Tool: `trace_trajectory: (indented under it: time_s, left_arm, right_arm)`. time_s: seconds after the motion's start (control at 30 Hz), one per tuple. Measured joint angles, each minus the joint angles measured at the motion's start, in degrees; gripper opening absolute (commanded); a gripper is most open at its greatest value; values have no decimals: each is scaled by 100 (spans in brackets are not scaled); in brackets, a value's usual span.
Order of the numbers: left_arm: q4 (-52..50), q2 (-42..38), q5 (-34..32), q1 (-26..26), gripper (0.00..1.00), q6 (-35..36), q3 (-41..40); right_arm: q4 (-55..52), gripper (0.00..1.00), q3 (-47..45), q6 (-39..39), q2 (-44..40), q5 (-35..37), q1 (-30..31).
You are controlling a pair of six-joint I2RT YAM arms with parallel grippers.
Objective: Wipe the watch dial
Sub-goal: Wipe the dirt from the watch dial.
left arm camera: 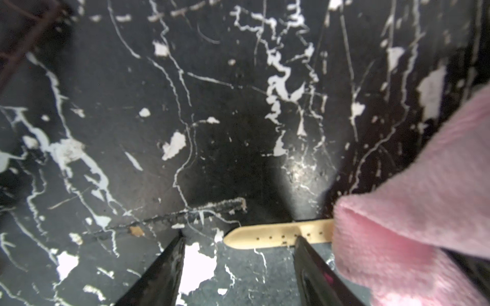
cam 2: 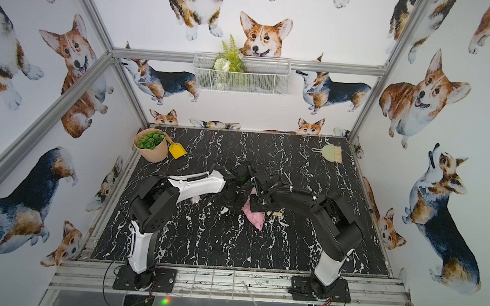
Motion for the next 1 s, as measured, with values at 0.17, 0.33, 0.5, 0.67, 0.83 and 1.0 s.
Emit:
trace_trajectory:
  time_s: [0.17,0.33,0.5,0.67,0.83,1.0]
  left_arm:
    - [0,24,13,35,67,-33,37]
    - [-50,142,31,74,66,-33,151]
    - [94,94,44,170,65,-160,9]
    - [101,140,42,216,63,-210,11]
    - [66,181,57,234,62,-247,42]
    - [101,155,-31,188,62,-227,-7]
  right_arm:
    - [15,0,0,15,11,-13,0]
    - [48,0,0,17,39,-39,0]
    - [70,0,-2,17,48,-74,0]
    - [92,0,-20,17,42,-79,0]
    - [74,0,-94,15,-68,-87,-9]
    - [-39,0,-197,17,-267,-116,-138]
